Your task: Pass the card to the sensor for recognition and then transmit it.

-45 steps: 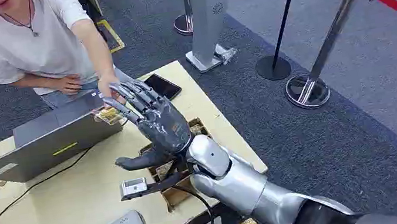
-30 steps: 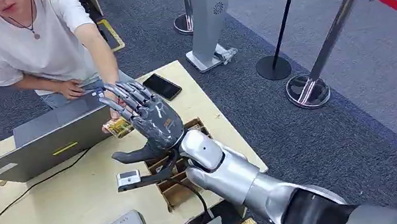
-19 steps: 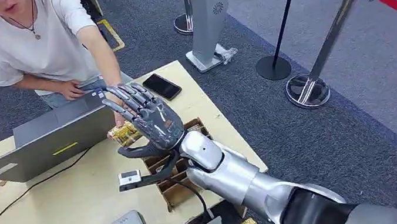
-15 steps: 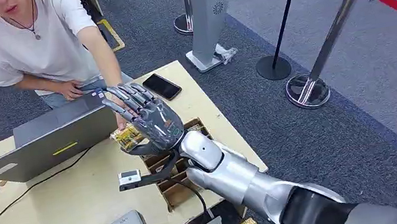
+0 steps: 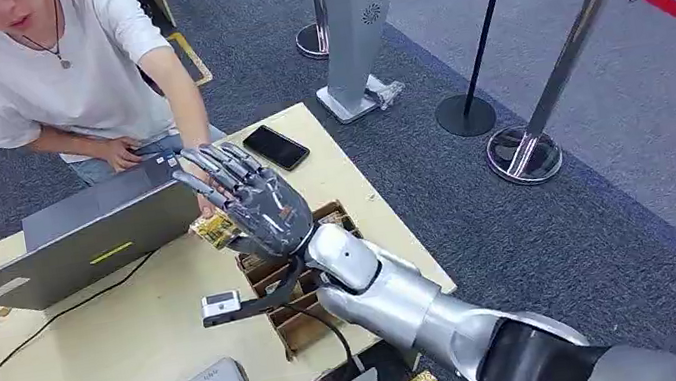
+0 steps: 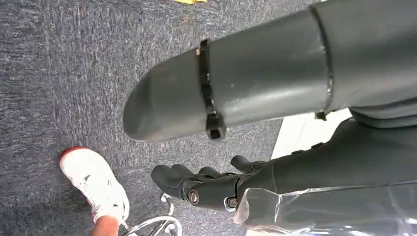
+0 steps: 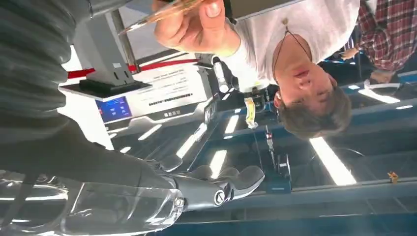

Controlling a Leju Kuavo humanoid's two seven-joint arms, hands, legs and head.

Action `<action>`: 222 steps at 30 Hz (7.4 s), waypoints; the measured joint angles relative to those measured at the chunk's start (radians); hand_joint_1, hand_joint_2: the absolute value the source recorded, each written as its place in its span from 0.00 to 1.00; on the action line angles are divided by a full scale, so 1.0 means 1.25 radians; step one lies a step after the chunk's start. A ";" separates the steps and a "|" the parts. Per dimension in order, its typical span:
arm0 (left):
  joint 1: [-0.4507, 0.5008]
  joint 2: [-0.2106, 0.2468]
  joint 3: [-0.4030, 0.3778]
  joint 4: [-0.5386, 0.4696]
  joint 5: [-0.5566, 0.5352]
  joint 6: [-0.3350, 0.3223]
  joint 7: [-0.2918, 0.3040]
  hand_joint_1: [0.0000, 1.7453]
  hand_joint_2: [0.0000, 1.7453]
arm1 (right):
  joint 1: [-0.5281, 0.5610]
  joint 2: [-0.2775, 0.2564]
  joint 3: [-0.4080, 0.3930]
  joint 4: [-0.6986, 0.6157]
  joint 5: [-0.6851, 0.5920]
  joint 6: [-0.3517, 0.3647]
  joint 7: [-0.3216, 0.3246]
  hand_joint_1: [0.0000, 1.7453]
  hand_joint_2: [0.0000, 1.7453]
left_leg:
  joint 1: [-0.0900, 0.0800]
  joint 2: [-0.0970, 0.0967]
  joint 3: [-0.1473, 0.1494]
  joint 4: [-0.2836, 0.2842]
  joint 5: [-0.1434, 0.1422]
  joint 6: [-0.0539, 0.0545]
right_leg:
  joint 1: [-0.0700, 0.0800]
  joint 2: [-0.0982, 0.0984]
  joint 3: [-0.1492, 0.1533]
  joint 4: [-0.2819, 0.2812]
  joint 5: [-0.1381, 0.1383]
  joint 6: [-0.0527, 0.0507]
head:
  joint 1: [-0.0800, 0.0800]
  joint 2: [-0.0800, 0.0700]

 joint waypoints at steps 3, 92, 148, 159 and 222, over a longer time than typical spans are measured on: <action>0.000 0.000 0.000 0.000 0.002 0.000 0.001 0.00 0.00 | 0.006 -0.005 0.001 -0.007 0.000 0.000 0.000 0.00 1.00 | 0.000 0.000 0.000 0.000 0.000 0.000 | 0.000 0.000 0.000 0.000 0.000 0.000 | 0.000 0.000; 0.001 0.000 0.000 0.000 -0.005 0.008 0.013 0.00 0.00 | 0.047 -0.067 0.035 -0.213 -0.170 0.036 -0.045 1.00 1.00 | 0.000 0.000 0.000 0.000 0.000 0.000 | 0.000 0.000 0.000 0.000 0.000 0.000 | 0.000 0.000; 0.001 0.000 0.000 0.000 0.010 0.014 0.028 0.00 0.00 | 0.073 -0.035 0.216 -0.049 -0.692 0.434 -0.200 1.00 1.00 | 0.000 0.000 0.000 0.000 0.000 0.000 | 0.000 0.000 0.000 0.000 0.000 0.000 | 0.000 0.000; 0.001 0.000 0.000 0.000 0.001 0.014 0.036 0.00 0.00 | 0.109 -0.009 0.234 -0.014 -0.618 0.327 -0.208 1.00 1.00 | 0.000 0.000 0.000 0.000 0.000 0.000 | 0.000 0.000 0.000 0.000 0.000 0.000 | 0.000 0.000; 0.001 -0.001 -0.004 0.000 -0.034 0.007 0.028 0.00 0.00 | 0.165 0.077 0.266 0.163 -0.244 0.104 -0.024 1.00 1.00 | 0.000 0.000 0.000 0.000 0.000 0.000 | 0.000 0.000 0.000 0.000 0.000 0.000 | 0.000 0.000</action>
